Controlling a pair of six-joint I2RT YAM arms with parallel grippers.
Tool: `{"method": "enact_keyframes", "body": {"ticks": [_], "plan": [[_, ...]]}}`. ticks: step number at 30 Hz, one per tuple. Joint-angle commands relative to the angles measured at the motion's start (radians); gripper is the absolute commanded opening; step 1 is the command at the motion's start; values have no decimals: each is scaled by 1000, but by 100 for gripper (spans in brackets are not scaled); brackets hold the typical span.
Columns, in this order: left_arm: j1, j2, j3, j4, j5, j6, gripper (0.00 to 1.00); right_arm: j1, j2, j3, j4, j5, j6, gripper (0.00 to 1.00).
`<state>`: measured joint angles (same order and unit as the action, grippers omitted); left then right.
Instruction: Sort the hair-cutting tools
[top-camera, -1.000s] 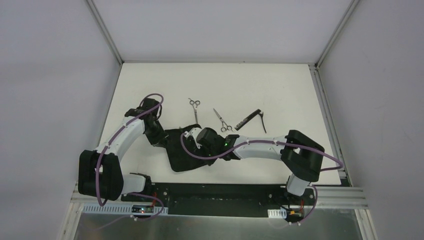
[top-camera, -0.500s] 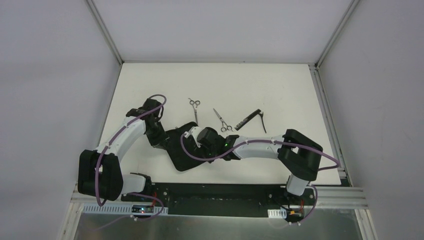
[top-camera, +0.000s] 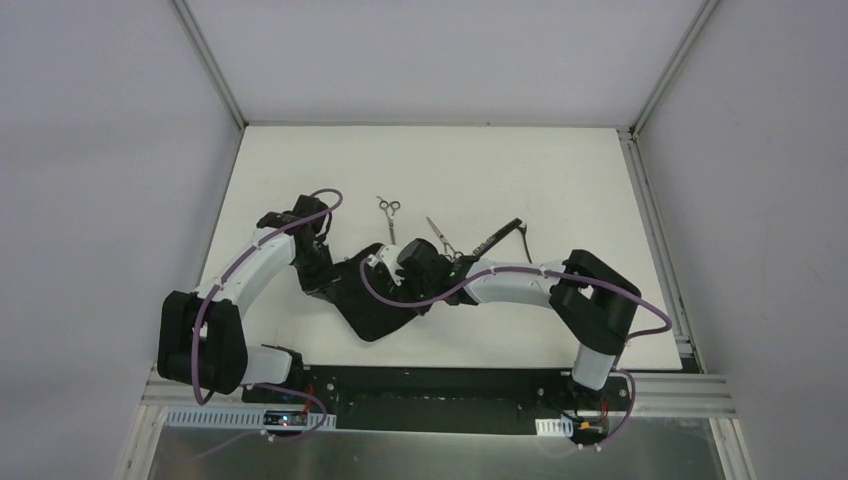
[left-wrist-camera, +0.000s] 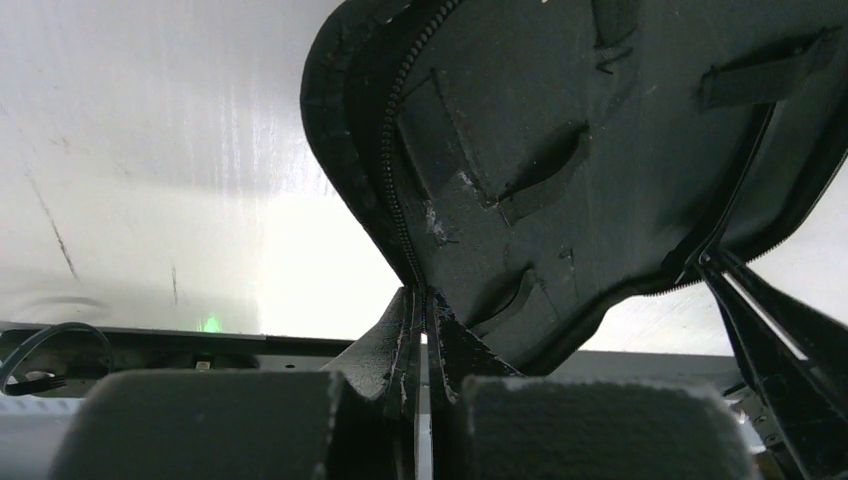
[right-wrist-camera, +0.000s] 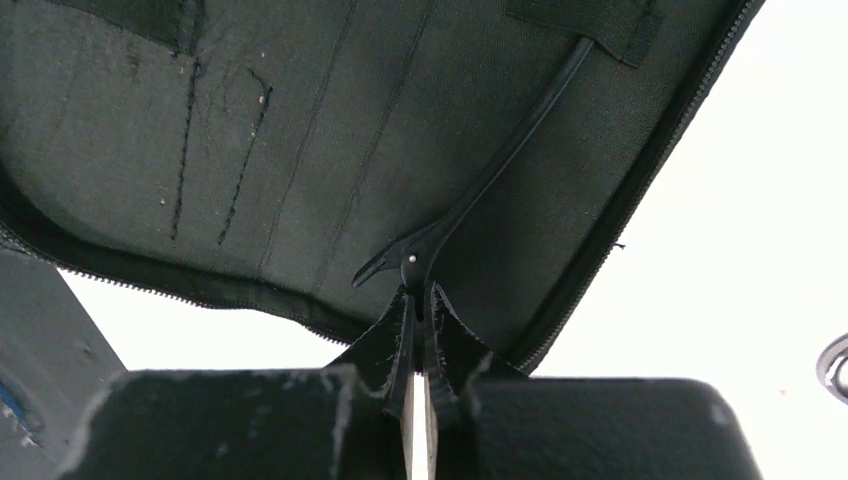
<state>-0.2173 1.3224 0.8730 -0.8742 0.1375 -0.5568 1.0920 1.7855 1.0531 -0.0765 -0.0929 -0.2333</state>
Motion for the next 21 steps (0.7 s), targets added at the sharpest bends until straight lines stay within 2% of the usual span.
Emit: {"method": "enact_keyframes", "body": {"ticks": [1,8,14,21], "plan": [[-10,10,36,-68,45,64,0,-45,-1,37,-76,-56,-140,0],[-14,18,41,-81,85,93,0,-83,40,87,-154,-49,-329,0],[-19,34,46,-86,111,105,0,-77,83,145,-218,-107,-505,0],[-39,49,43,-88,120,107,0,-70,132,219,-225,-68,-535,0]]}}
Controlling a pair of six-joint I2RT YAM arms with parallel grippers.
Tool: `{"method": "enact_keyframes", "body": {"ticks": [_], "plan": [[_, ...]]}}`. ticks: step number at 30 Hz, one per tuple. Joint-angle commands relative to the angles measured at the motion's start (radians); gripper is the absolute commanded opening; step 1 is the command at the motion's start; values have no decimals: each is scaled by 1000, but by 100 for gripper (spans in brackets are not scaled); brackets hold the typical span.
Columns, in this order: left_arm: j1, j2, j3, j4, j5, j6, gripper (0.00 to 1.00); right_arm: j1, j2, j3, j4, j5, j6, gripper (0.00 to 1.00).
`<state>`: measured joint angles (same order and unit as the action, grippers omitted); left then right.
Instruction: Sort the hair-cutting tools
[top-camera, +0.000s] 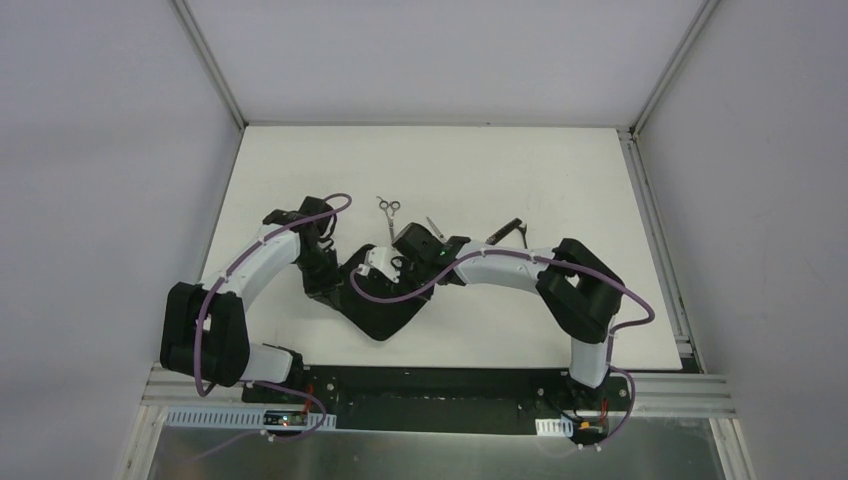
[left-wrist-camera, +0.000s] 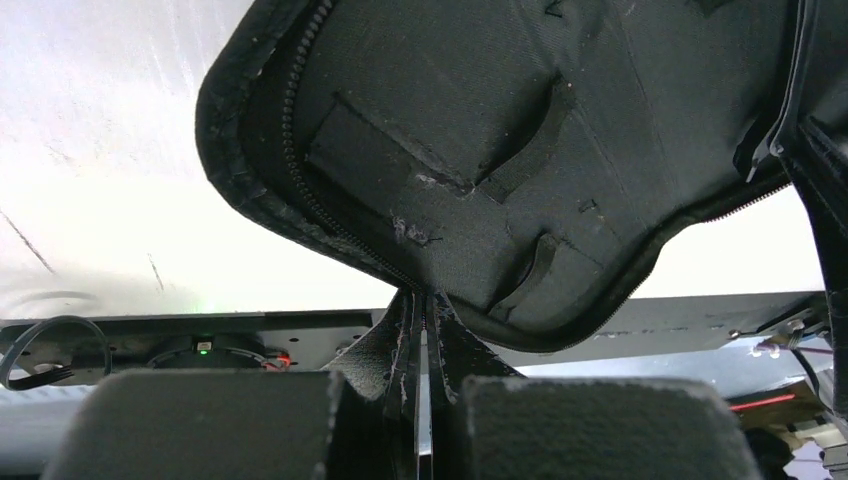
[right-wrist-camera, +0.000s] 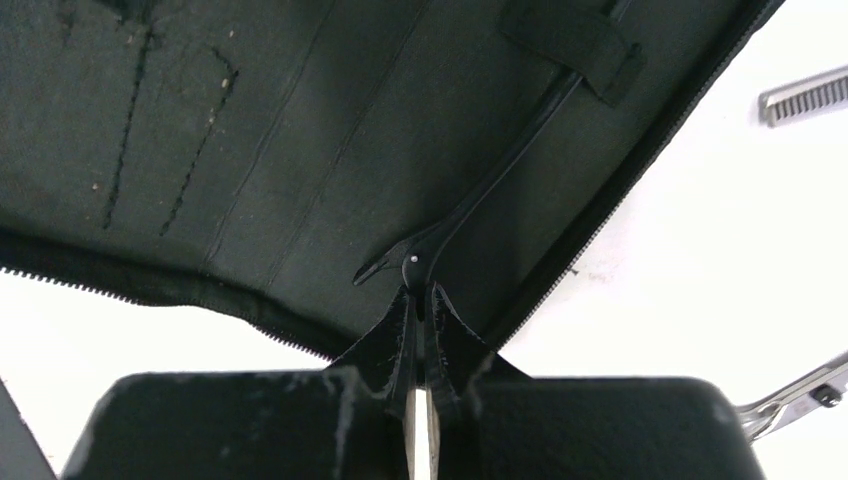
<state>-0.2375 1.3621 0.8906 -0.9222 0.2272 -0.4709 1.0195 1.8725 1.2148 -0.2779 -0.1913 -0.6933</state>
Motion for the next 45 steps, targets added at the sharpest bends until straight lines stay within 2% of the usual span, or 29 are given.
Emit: {"method": "enact_keyframes", "body": {"ticks": [1,5,10,20,25,31,36,41,45], "plan": [[-21,11,26,-40,32,21,0,8,58,68,-37,47,-96,0],[-22,8,29,-40,27,15,0,27,67,80,-57,90,-173,0],[-22,-1,29,-40,29,-1,0,18,78,105,-53,92,-176,0],[-22,-37,-18,-41,31,-11,0,-49,124,140,-26,-50,-68,0],[-22,-61,-35,-40,4,-38,0,-105,161,190,-25,-188,96,0],[-20,-70,-56,-34,-36,-66,0,-113,167,173,4,-197,196,0],[-18,-70,-58,-26,-59,-86,0,-99,156,124,43,-117,184,10],[-19,-67,-52,-22,-85,-105,0,-71,125,78,44,-20,125,28],[-19,-60,-42,-18,-94,-114,0,-66,77,42,41,-1,133,43]]}}
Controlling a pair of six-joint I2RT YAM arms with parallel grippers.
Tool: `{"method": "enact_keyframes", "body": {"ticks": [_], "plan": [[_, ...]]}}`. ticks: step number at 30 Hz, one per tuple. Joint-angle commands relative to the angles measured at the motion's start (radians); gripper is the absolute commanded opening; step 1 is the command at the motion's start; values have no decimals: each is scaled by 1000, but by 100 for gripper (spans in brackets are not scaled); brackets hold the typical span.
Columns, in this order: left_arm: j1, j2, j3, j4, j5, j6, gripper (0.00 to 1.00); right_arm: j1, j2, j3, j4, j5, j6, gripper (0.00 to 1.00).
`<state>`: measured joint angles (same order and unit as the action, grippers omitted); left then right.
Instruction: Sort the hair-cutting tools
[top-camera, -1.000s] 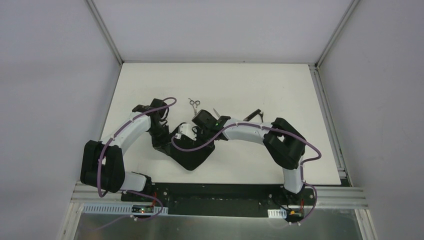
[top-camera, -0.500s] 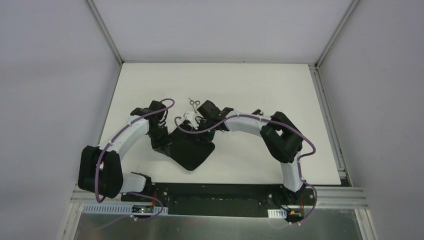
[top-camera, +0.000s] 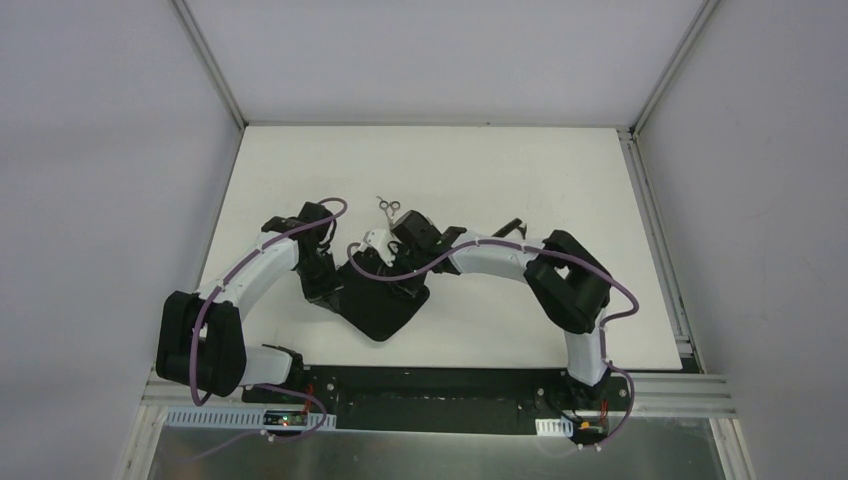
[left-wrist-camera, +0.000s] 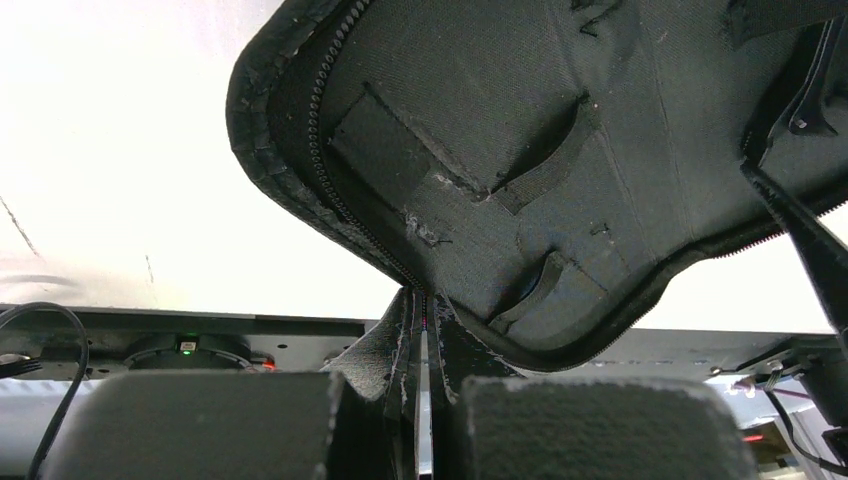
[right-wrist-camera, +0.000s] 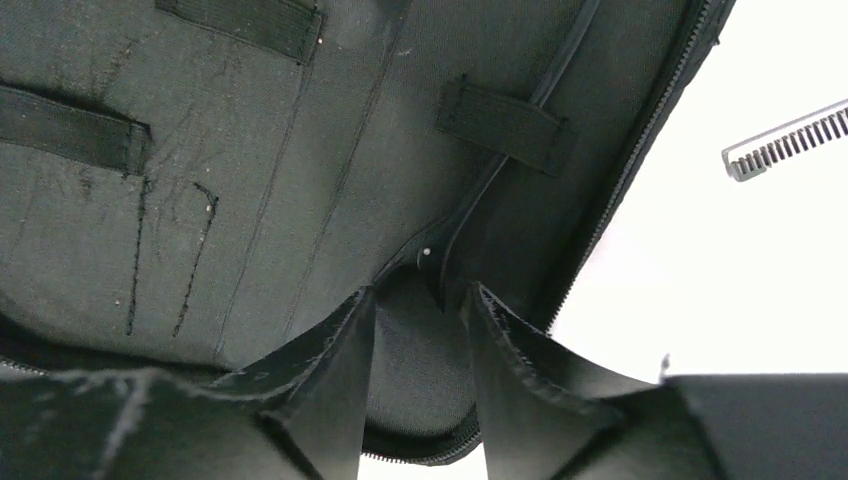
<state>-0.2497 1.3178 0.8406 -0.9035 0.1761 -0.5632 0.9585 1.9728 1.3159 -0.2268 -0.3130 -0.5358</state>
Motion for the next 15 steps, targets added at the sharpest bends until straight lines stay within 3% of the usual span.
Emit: {"method": "enact_keyframes", "body": {"ticks": [1,4,7,11,15], "plan": [[-6,-13,10,-37,-44,-24,0,-5,-42,-67,-14,121,-18,48],[-6,-15,13,-38,-49,-30,0,-7,-126,-95,-14,129,16,57],[-6,-22,14,-36,-56,-36,10,-18,-236,-125,-2,149,83,64],[-6,-54,18,-37,-79,-52,44,-59,-371,-169,3,230,179,74],[-6,-103,29,-36,-106,-65,66,-148,-457,-181,-48,401,298,73]]}}
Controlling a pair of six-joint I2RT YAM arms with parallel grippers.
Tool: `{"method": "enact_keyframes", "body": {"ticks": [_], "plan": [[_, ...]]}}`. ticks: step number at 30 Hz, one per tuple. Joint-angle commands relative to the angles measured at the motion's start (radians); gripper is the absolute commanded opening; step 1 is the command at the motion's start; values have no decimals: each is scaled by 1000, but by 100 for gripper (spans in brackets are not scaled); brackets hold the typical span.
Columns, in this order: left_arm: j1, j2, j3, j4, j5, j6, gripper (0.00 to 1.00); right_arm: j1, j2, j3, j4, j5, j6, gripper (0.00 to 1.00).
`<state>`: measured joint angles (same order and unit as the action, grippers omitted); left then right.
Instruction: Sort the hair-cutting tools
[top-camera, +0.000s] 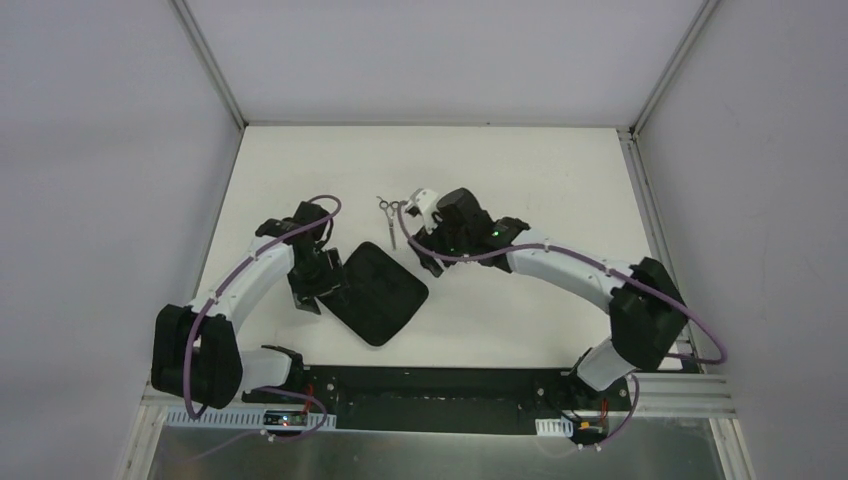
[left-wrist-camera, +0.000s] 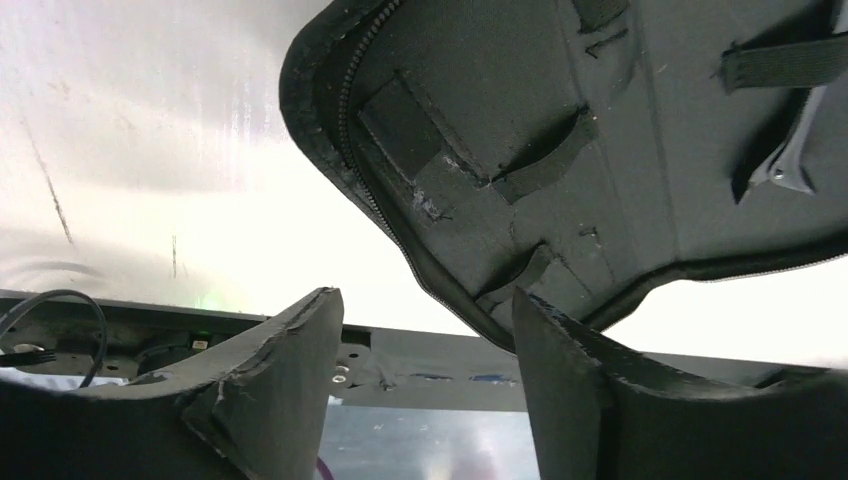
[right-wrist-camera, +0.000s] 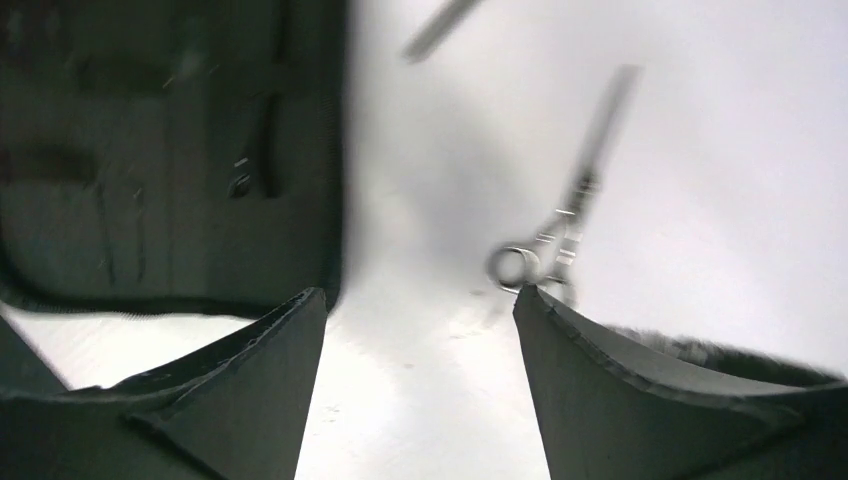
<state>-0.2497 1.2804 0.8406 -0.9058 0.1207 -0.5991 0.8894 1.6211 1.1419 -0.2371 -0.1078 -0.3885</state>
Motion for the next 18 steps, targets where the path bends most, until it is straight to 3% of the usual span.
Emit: {"method": "enact_keyframes", "body": {"ticks": [1,6,8,18], "plan": [[-6,-83,32,-35,-55,-32,69,-109,-119,-7,-59,227,170,73],[-6,-159,52,-36,-67,-46,85,-277,-95,21,-176,378,281,72],[-6,-196,58,-36,-65,-46,98,-344,-66,42,-241,416,339,72],[-6,-335,99,-35,-78,-19,99,-574,94,63,-317,261,528,62]]}}
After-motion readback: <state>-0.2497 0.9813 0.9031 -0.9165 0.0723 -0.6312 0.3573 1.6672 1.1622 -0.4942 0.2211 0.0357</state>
